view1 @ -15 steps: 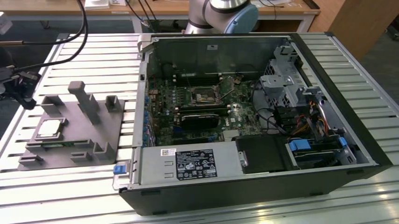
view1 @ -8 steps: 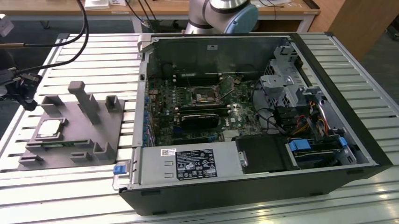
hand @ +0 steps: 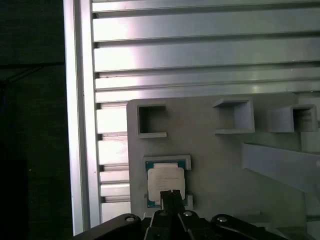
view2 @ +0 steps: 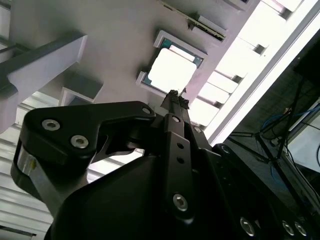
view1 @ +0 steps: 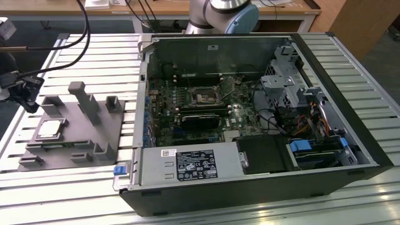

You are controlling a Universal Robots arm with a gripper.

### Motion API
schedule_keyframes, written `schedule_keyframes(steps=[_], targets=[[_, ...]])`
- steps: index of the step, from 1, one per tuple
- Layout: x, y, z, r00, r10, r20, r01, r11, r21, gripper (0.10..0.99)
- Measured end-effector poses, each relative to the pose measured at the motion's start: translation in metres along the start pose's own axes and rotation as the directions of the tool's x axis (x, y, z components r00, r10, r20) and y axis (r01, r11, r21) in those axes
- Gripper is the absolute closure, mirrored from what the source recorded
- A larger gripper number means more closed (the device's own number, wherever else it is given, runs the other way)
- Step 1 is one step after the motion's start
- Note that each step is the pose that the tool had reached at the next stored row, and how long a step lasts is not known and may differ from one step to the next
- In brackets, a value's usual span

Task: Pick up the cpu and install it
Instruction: 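Pick up the cpu and move it towards the insertion slot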

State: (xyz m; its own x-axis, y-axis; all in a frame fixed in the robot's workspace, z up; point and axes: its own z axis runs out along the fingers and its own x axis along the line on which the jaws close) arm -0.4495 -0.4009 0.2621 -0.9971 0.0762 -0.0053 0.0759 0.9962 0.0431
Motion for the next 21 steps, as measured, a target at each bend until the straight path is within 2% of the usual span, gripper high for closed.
schedule_keyframes(steps=[8, 11, 12, 13, 14, 16, 17, 19, 20, 21], targets=[[-0.0003, -0.0024, 0.0144, 1.0000, -0.006, -0.0002, 0.006, 1.0000, 0.000, 0.973], [-0.0003, -0.0029, 0.0199, 1.0000, -0.006, 0.0004, 0.006, 1.0000, 0.000, 0.796], [-0.0003, -0.0030, 0.0217, 1.0000, -0.006, 0.0006, 0.006, 1.0000, 0.000, 0.796], [-0.0003, -0.0031, 0.0235, 1.0000, -0.006, 0.0006, 0.006, 1.0000, 0.000, 0.737], [-0.0003, -0.0032, 0.0253, 1.0000, -0.007, 0.0005, 0.007, 1.0000, 0.000, 0.737], [-0.0003, -0.0033, 0.0289, 1.0000, -0.010, 0.0005, 0.010, 1.0000, 0.000, 0.620], [-0.0003, -0.0034, 0.0307, 0.9999, -0.013, 0.0004, 0.013, 0.9999, 0.000, 0.620], [-0.0003, -0.0036, 0.0344, 0.9996, -0.029, -0.0004, 0.029, 0.9996, 0.000, 0.506], [-0.0002, -0.0036, 0.0362, 0.9992, -0.040, -0.0009, 0.040, 0.9992, 0.000, 0.506], [-0.0002, -0.0037, 0.0381, 0.9989, -0.048, -0.0011, 0.048, 0.9989, 0.000, 0.443]])
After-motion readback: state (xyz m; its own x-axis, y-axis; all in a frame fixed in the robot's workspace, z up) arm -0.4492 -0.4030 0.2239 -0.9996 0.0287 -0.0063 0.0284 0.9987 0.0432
